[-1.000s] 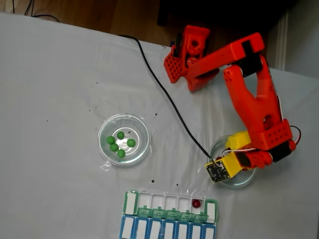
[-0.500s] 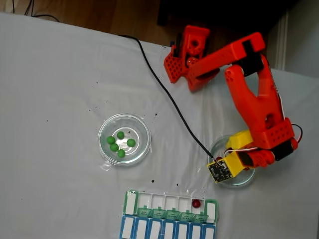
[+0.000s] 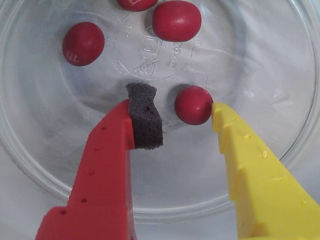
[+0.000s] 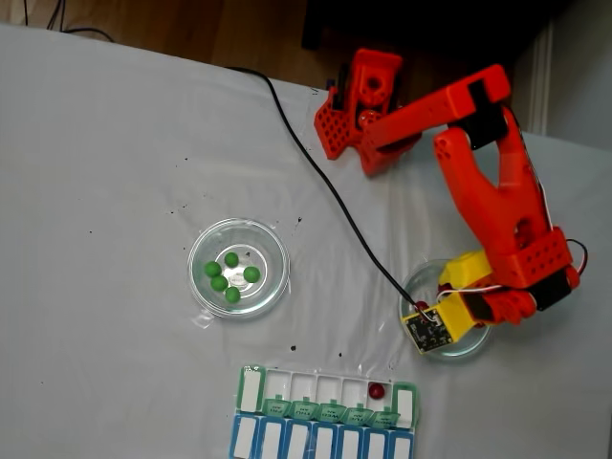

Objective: Sort medicines into box.

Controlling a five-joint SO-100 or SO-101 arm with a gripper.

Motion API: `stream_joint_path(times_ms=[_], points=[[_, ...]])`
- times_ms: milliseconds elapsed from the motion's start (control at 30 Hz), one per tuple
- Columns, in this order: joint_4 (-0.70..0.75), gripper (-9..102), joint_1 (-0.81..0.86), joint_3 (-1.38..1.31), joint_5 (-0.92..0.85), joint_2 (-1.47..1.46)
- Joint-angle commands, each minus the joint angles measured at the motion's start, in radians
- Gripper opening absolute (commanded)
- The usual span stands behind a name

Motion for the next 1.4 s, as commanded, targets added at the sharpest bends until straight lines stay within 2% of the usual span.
stream_joint_path(times_ms=[0, 867, 1367], points=[[0.006, 19, -0.029, -0.057, -0.005, 0.021], [0.034, 17, -0.052, -0.051, 0.063, -0.015], [0.063, 14, -0.063, -0.081, 0.032, -0.003]])
